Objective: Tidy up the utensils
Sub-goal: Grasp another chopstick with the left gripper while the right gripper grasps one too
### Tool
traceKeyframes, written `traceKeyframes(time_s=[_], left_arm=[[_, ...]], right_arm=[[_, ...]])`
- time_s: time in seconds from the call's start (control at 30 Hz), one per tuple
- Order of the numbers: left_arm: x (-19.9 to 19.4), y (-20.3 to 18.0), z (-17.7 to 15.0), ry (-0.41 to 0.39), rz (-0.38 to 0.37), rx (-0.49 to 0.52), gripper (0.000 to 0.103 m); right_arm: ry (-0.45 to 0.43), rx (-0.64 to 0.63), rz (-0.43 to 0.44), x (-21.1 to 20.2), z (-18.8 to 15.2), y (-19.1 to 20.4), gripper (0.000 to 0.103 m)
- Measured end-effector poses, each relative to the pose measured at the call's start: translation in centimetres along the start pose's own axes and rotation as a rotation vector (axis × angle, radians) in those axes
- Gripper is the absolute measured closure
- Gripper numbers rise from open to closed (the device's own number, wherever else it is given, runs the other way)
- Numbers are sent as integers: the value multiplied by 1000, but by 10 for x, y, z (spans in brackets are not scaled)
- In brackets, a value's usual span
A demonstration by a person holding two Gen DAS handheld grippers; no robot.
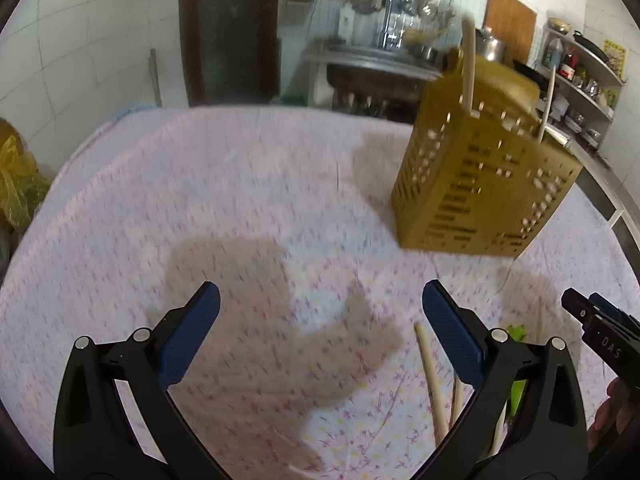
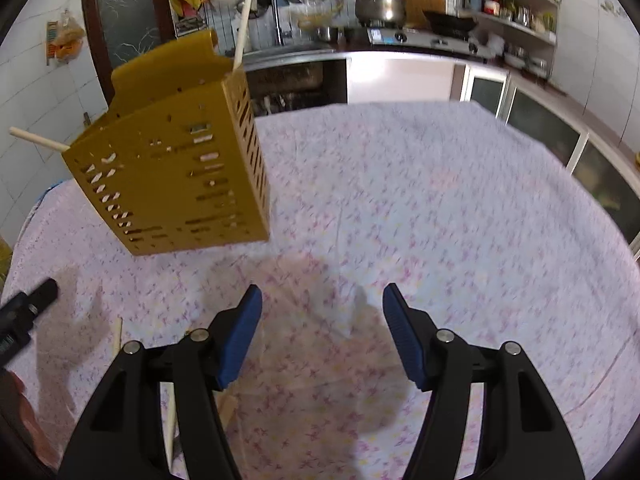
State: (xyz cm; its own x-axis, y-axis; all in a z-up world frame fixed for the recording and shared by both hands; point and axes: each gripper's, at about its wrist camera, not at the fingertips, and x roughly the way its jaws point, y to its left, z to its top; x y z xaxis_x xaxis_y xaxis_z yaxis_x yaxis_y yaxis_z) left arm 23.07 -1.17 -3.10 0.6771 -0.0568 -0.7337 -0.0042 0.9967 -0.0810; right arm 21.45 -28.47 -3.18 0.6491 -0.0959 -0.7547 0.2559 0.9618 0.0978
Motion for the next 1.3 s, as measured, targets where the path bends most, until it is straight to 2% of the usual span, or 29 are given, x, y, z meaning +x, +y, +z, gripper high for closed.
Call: traceKeyframes(time_s=[0.13, 0.2, 0.33, 0.43, 0.53, 0.77, 0.9, 0.97, 1.17, 1.3], left_arm=[[13, -6, -7, 45, 5, 1, 5], [17, -9, -11, 59, 14, 4, 5], [16, -14, -14, 62, 21, 21, 5], [14, -17, -15, 63, 18, 21, 5], [14, -21, -17, 75, 10, 13, 5], [15, -27, -22, 83, 12, 16, 5], [16, -29, -26, 97, 6, 10, 6], [16, -29, -27, 95, 10, 15, 6], [16, -32, -29, 113, -4, 19, 8], [17, -39, -31, 129, -22, 45, 16]], right_arm=[[31, -1, -12, 9, -7, 9, 42], [56, 7, -8, 15, -10, 13, 53], [88, 31, 12, 21, -14, 16, 60], [101, 41, 32, 23, -13, 21, 70], [132, 73, 68, 25, -13, 24, 70], [131, 77, 92, 22, -18, 32, 70], [116, 71, 74, 26, -20, 36, 89], [103, 75, 78, 27, -23, 37, 94], [88, 42, 120, 23, -24, 25, 96], [97, 8, 110, 24, -18, 14, 97]])
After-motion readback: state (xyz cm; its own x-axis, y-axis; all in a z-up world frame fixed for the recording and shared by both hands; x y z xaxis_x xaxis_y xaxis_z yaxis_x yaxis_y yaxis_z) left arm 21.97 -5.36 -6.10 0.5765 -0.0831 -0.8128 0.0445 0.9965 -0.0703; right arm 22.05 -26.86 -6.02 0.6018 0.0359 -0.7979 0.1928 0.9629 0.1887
